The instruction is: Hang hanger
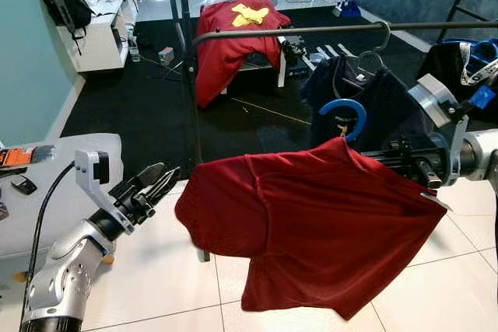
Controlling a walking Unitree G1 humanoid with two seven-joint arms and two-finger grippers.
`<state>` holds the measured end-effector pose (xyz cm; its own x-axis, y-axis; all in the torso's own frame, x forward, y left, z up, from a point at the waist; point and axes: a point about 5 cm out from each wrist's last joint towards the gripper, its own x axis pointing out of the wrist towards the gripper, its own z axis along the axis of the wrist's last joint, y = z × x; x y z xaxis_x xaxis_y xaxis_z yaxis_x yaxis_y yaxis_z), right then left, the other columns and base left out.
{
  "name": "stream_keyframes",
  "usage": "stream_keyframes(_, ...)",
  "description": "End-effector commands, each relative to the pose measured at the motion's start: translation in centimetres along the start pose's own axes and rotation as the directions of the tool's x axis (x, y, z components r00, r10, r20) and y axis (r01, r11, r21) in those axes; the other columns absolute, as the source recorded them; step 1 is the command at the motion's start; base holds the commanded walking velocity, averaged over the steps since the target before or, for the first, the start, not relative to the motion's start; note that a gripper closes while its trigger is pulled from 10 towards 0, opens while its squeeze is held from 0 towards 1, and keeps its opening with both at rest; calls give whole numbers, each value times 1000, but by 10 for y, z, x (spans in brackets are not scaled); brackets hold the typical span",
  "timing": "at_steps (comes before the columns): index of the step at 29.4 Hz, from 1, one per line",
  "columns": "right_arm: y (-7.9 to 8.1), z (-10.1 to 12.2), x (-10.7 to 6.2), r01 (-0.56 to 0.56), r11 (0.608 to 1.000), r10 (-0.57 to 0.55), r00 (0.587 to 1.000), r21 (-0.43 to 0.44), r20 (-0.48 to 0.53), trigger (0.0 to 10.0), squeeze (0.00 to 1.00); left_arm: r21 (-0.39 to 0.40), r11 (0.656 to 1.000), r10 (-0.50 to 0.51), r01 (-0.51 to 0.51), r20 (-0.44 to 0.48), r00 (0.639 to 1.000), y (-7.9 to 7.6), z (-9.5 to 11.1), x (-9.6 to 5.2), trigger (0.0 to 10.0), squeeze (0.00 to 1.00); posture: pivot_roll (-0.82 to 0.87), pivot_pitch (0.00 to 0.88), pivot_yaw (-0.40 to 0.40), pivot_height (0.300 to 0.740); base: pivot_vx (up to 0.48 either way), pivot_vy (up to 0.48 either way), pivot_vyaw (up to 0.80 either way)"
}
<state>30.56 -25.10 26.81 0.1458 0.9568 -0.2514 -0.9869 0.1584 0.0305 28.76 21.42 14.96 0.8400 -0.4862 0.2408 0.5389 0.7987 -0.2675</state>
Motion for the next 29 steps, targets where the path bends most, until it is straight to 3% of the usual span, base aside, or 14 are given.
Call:
stream_keyframes(1, 2, 3, 4, -28, 999, 28, 1000, -17, -2, 10000, 0, -21, 999, 29, -29, -1, 1000, 3, -5, -4, 10000, 1000, 29, 52, 7, 740, 0, 0, 0)
stream_keyframes(5, 2, 3, 4, -27, 1000, 27, 1000, -16, -2, 10000, 0, -18, 997, 78, -78, 25, 997, 11, 2, -5, 10000, 1000, 29, 52, 8, 740, 0, 0, 0)
stream_keyframes(9, 2, 3, 3, -27, 1000, 27, 1000, -15, -2, 10000, 0, -58, 997, 54, -52, 42, 998, 9, 5, -8, 10000, 1000, 29, 53, 7, 740, 0, 0, 0)
stream_keyframes(17, 1, 4, 4, -28, 999, 28, 1000, -17, 0, 10000, 0, -27, 997, -68, 68, -9, 998, -15, -11, -4, 10000, 1000, 29, 53, 1, 740, 0, 0, 0)
stream_keyframes(27, 1, 6, 6, -33, 999, 33, 999, -20, 1, 10000, 0, -42, 993, -115, 115, -7, 993, -27, -17, 7, 10000, 1000, 24, 51, 1, 740, 0, 0, 0)
stream_keyframes(28, 1, 6, 6, -34, 999, 34, 999, -20, 1, 10000, 0, -46, 991, -126, 126, -5, 992, -29, -18, 9, 10000, 910, 24, 51, 1, 740, 0, 0, 0)
stream_keyframes(29, 1, 6, 6, -34, 999, 34, 999, -20, 1, 10000, 0, -46, 991, -126, 126, -5, 992, -29, -18, 9, 10000, 910, 24, 51, 1, 740, 0, 0, 0)
